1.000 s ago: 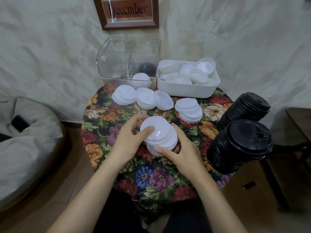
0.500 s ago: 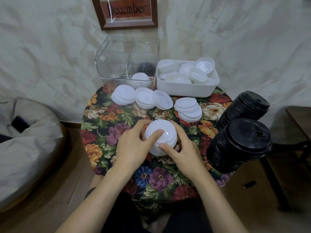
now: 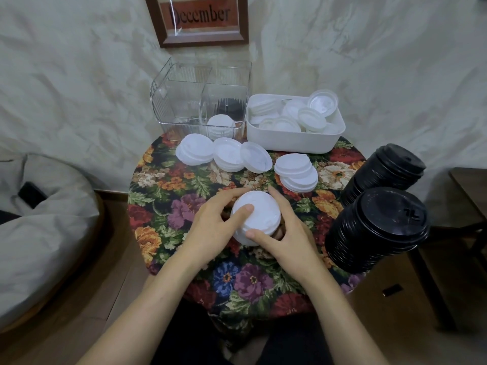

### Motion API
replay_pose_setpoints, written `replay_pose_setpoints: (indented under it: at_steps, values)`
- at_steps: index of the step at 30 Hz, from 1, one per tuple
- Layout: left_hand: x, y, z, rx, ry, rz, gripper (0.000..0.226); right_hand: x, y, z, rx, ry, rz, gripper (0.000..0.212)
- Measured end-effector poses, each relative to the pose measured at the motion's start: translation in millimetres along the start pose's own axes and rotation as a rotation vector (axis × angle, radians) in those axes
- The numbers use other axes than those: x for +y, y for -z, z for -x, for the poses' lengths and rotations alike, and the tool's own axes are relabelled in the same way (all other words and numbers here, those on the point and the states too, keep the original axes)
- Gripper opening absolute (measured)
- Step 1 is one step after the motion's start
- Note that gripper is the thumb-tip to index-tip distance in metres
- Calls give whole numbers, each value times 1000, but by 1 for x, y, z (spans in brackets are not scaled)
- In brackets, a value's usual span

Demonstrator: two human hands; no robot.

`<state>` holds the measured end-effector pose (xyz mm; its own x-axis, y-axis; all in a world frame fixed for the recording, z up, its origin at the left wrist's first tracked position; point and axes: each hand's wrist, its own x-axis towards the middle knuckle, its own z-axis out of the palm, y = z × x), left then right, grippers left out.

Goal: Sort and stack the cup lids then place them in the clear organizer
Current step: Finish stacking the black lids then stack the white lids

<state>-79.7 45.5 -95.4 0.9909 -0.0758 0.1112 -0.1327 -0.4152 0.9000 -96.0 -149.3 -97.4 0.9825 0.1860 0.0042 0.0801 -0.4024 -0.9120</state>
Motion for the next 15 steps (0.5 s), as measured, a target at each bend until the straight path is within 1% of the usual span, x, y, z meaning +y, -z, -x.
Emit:
replay_pose_setpoints:
  at_steps: [2,6,8,12,15]
  values:
    - [-2,2,-4,-12,-17,10,39,1,-1,0,-1,7,12,85]
    - [-5,8,-29,61,-53,-33,33,0,1,-2,0,-3,69,86]
    - [-4,12,-49,75,-89,-164,37,0,1,-1,-3,-9,72,86]
    - [4,14,-86,18,-164,-452,50,-1,2,0,-7,-19,67,81]
    - [4,8,-103,16,-247,-619,50,-3,3,0,-10,-17,70,80]
